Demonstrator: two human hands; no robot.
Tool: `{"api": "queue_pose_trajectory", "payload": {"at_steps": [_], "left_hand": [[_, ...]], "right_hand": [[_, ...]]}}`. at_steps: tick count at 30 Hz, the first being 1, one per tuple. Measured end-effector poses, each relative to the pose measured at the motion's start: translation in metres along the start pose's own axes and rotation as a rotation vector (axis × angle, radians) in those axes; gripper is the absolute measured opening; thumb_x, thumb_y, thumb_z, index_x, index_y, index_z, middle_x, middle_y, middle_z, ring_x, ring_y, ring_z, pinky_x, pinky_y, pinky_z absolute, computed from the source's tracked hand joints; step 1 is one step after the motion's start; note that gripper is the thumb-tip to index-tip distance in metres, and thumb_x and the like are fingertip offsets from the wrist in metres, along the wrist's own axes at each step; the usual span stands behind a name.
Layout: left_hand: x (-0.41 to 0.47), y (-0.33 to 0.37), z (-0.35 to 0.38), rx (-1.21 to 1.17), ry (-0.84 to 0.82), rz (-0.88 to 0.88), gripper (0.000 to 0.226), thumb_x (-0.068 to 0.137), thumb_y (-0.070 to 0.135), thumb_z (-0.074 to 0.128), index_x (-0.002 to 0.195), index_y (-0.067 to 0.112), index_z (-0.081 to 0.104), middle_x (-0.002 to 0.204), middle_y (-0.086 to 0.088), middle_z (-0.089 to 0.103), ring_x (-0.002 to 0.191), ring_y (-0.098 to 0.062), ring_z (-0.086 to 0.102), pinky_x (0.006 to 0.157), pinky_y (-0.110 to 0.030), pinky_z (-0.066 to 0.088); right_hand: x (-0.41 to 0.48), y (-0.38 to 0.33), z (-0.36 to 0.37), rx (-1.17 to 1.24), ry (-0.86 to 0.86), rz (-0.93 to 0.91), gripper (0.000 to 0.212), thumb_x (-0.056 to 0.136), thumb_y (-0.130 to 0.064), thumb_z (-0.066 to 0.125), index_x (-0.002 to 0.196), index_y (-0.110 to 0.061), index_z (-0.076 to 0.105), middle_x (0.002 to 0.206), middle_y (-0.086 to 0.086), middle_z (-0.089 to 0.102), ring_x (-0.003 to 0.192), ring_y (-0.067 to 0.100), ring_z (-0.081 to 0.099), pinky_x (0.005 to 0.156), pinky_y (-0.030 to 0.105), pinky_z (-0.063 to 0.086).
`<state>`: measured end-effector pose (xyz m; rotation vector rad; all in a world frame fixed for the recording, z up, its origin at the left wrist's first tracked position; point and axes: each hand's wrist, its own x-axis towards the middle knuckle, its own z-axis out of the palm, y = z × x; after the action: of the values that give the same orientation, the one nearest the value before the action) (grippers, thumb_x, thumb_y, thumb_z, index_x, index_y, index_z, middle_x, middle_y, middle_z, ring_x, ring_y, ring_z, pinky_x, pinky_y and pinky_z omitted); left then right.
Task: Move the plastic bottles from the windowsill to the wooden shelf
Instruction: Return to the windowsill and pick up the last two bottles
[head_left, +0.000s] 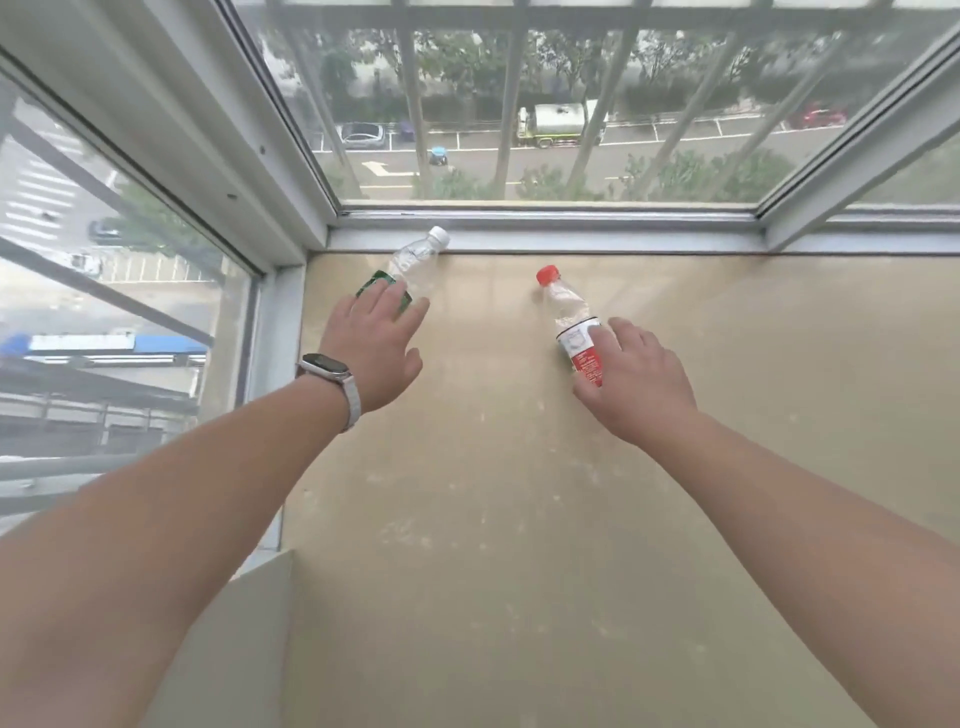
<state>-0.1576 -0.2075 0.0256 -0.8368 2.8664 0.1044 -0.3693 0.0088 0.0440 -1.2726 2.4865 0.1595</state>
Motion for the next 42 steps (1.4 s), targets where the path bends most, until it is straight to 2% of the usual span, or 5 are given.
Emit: {"api": "queue_pose_trajectory", "payload": {"at_steps": [8,15,27,33,42], "left_hand": [[0.052,-0.037,0.051,0.084,-0.066,-0.023,0.050,0.084,0.026,0.064,0.131,0.010,0.056,0.146,-0.020,0.045,0.134,-0.038,0.041,0.100,-0.052,0.040],[0.071,-0.037,0.057,-0.002,-0.071,-0.200,0.058,0.091,0.029,0.058,0.141,0.008,0.038,0.128,-0.023,0.048,0.104,-0.042,0.050,0.073,-0.051,0.047],[0.062,-0.022,0.050,-0.067,-0.167,-0.445,0.077,0.089,0.029,0.061,0.151,0.019,0.017,0.124,-0.020,0.050,0.098,-0.042,0.057,0.065,-0.044,0.042],[0.015,0.008,0.025,-0.225,-0.067,-0.417,0.080,0.085,0.029,0.062,0.153,0.023,0.021,0.124,-0.015,0.053,0.097,-0.038,0.057,0.065,-0.041,0.044],[-0.060,0.071,-0.060,-0.617,0.127,-0.355,0.083,0.083,0.032,0.068,0.154,0.030,0.024,0.135,-0.001,0.054,0.110,-0.021,0.056,0.077,-0.034,0.047]], "right_hand": [[0.063,0.012,0.044,0.226,-0.080,0.184,0.066,0.095,-0.047,0.047,0.151,-0.021,0.022,0.148,0.005,0.033,0.126,0.031,0.041,0.094,0.044,0.041],[0.077,0.014,0.056,0.500,-0.169,0.302,0.044,0.085,-0.041,0.066,0.117,-0.018,0.046,0.102,0.003,0.060,0.075,0.021,0.059,0.056,0.033,0.041],[0.057,0.004,0.054,0.729,-0.217,0.340,0.044,0.082,-0.038,0.068,0.118,-0.023,0.048,0.101,-0.003,0.061,0.082,0.013,0.061,0.061,0.030,0.048],[0.026,0.003,0.031,0.861,-0.191,0.324,0.038,0.082,-0.037,0.069,0.113,-0.028,0.049,0.100,-0.007,0.062,0.086,0.013,0.063,0.071,0.035,0.053],[-0.064,0.005,-0.031,1.006,-0.088,0.343,0.042,0.083,-0.038,0.071,0.116,-0.031,0.047,0.097,-0.018,0.060,0.080,-0.002,0.059,0.062,0.024,0.045]]}}
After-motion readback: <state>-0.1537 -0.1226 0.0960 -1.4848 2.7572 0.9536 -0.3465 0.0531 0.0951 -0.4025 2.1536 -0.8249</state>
